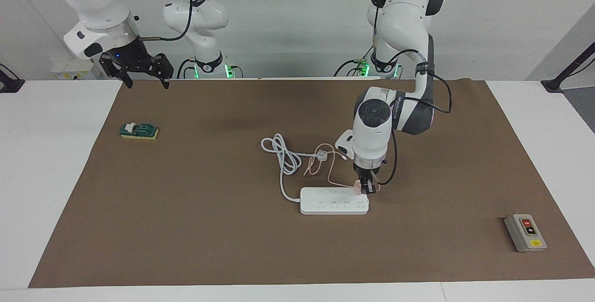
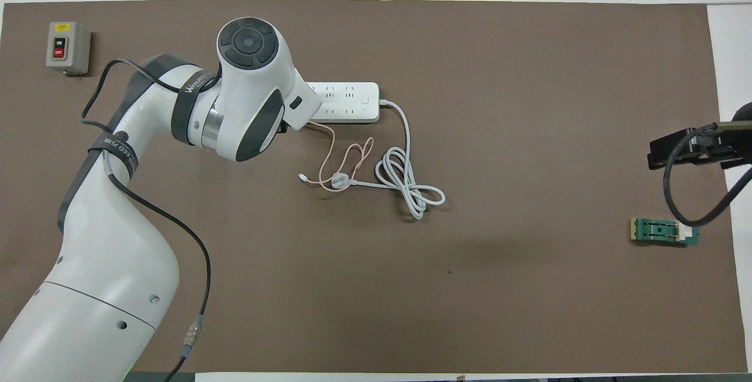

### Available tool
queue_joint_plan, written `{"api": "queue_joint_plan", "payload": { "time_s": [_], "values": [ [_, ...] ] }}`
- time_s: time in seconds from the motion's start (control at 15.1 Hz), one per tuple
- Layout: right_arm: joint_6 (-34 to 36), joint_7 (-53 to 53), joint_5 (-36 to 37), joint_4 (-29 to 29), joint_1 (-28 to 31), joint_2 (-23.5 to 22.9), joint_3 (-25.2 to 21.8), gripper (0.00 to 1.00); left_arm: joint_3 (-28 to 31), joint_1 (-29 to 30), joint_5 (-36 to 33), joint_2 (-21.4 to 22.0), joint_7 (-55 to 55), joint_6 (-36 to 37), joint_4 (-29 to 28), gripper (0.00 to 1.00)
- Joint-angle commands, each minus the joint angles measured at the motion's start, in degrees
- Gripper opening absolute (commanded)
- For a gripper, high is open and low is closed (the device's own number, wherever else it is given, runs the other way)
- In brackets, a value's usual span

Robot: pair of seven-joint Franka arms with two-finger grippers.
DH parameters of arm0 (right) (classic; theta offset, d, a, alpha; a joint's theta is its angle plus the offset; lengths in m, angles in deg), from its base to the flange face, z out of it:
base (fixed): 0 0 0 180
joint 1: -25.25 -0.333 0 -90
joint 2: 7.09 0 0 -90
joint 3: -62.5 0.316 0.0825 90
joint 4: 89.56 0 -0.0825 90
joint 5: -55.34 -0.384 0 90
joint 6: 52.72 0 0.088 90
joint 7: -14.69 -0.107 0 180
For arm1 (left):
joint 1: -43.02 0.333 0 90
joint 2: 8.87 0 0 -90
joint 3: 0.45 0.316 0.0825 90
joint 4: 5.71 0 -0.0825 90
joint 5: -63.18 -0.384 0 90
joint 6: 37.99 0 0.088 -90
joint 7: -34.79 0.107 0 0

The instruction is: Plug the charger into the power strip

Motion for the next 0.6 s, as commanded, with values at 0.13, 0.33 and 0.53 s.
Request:
{"api": "queue_joint_plan", "payload": {
  "time_s": [0.13,0.33,0.53],
  "values": [
    [0.14,1.42,-0.54,-1.17,1.10,1.29,0.60,1.00,1.28,1.25,5.17,-8.08,-2.38,-4.28,2.52,0.00],
    [0.14,1.42,-0.54,-1.17,1.10,1.29,0.60,1.00,1.28,1.34,8.16,-7.90,-10.03,-1.66,2.52,0.00],
    [0.14,1.42,-0.54,-1.17,1.10,1.29,0.60,1.00,1.54,0.73,6.86,-7.99,-11.10,0.38,2.78,0.00]
  ]
}}
